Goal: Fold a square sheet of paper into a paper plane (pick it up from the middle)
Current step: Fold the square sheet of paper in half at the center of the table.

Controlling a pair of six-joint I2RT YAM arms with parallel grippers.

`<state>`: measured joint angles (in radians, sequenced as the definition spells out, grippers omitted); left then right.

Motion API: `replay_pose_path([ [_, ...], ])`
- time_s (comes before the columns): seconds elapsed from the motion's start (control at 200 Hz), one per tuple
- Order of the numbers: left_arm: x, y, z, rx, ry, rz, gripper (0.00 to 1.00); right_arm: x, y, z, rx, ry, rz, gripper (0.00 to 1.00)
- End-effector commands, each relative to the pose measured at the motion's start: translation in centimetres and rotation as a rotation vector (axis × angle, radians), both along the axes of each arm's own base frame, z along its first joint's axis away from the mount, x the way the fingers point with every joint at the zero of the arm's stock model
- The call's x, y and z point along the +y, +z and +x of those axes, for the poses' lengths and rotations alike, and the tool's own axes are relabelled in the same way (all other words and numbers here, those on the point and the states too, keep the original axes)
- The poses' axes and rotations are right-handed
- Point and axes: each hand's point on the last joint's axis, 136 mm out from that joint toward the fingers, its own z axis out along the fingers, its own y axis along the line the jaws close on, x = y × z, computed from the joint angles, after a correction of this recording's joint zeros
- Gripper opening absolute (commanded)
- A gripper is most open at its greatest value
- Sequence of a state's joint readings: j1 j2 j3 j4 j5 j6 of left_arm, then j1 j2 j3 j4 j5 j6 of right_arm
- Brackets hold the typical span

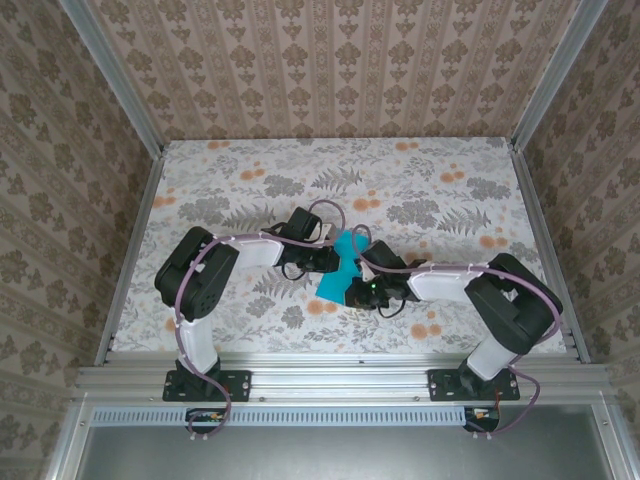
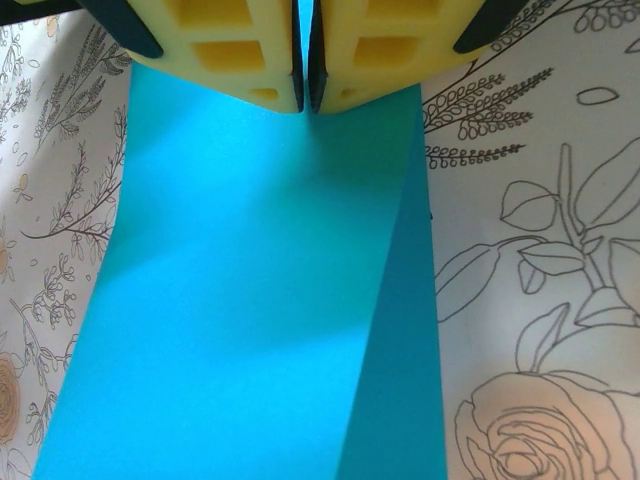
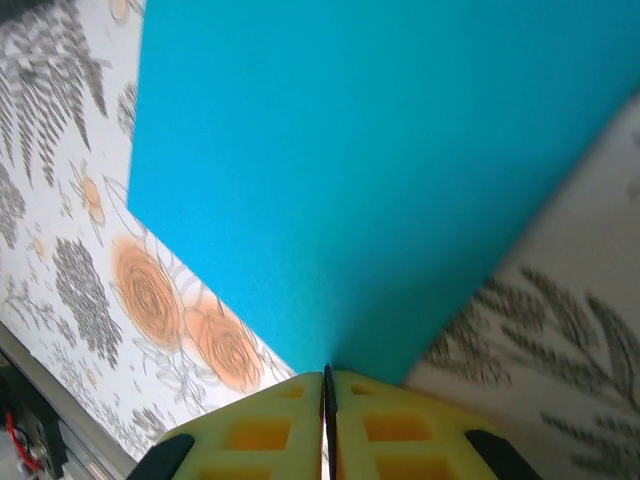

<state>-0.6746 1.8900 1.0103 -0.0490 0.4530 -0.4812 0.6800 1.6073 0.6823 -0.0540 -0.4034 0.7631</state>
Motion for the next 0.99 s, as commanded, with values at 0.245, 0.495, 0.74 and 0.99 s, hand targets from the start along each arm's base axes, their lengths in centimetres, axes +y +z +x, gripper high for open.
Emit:
replay_pose_path([
  [0.245, 3.0, -3.8, -2.4, 0.104, 0.000, 0.152, 0.15, 2.1, 3.5, 2.4, -0.064, -0.062, 0.100, 0.12],
  [0.495, 3.1, -3.6, -2.5, 0.098, 0.004, 0.152, 0.15, 2.2, 0.8, 2.8, -0.028, -0.042, 0.042, 0.13],
  [0.74, 3.2, -3.7, -2.4, 0.096, 0.001, 0.152, 0.15, -0.6, -1.3, -0.2, 0.035, -0.021, -0.050, 0.13],
  [0.99, 3.4, -3.8, -2.6, 0.102, -0.003, 0.156, 0.15, -1.9, 0.6, -0.7, 0.011, -0.052, -0.018, 0.13],
])
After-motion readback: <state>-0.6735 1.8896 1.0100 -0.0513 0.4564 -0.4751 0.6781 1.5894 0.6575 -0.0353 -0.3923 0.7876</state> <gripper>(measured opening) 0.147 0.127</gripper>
